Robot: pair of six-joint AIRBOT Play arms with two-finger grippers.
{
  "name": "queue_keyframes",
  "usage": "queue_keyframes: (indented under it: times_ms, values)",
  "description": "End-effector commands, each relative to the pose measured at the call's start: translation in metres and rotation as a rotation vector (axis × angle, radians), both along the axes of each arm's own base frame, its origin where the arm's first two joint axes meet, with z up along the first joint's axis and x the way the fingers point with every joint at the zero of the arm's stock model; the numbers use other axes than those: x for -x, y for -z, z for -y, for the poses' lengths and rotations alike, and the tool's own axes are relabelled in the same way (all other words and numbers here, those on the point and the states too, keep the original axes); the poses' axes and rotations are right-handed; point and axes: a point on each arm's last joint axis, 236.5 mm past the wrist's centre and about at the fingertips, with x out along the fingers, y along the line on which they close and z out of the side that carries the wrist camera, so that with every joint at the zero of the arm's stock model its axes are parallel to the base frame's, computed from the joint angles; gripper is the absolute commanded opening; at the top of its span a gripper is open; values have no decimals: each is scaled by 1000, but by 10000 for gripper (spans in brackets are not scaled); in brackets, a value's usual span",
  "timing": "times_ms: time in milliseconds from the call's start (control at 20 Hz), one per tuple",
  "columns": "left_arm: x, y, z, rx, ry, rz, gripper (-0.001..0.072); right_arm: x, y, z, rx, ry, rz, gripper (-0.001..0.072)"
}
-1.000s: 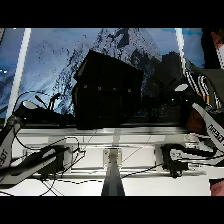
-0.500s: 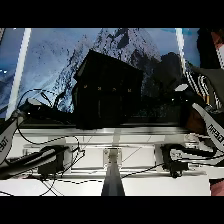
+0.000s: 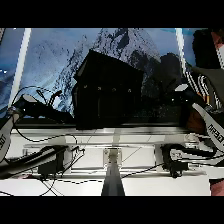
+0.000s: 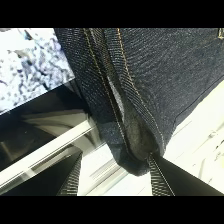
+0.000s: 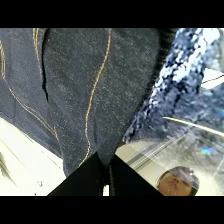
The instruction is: Fold the clothes and pants, and hang the long-sleeved shirts on hangers.
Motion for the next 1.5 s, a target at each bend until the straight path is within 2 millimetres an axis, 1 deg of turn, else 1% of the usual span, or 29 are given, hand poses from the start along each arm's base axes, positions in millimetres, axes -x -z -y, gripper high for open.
queue_keyframes:
  times_ms: [0, 50, 200, 350, 500, 600, 650, 700, 750, 800, 950, 1050, 1250, 1400, 1450]
  values:
    - [-7, 4, -5, -23, -4, 31, 590, 1, -1, -1, -3, -4, -2, 37]
    - [-8, 1, -5, -17, 5, 34, 590, 1, -1, -1, -2, -4, -2, 37]
    - [-21, -9, -7, -15, 14, 60, 590, 0, -1, 0, -1, -2, 0, 37]
    - [-22, -13, -1, 14, 2, 56, 590, 0, 0, 0, 0, -2, 0, 37]
    - [-27, -18, 7, 55, -16, 72, 589, 0, 0, 0, -1, -3, 0, 37]
    - [-29, -19, 9, 63, -24, 74, 590, 0, 0, 0, 0, -2, 0, 37]
    - [-30, -20, 10, 66, -32, 73, 619, 0, 0, 0, 0, -2, 1, 37]
    - [-33, -23, 14, 85, -49, 79, 687, 0, 0, 0, 0, -2, 1, 37]
    - [-38, -26, 19, 108, -72, 90, 686, 0, 0, 0, 1, -1, 2, 37]
    - [-40, -25, 19, 105, -75, 96, 686, 0, 0, 0, 2, -1, 2, 37]
    - [-30, -15, 11, 49, -23, 84, 683, 0, 0, 0, 2, 0, 2, 37]
    - [-23, -8, 13, 45, -31, 69, 681, -1, 0, 0, 2, 0, 2, 37]
    - [-8, 13, 16, 7, -31, 63, 680, -1, 0, 0, 3, 1, 3, 37]
    - [0, 21, 19, -23, 26, 65, 667, -1, 0, 0, 3, 1, 3, 37]
    - [3, 23, 18, -35, 52, 59, 620, -1, 0, 0, 3, 1, 3, 37]
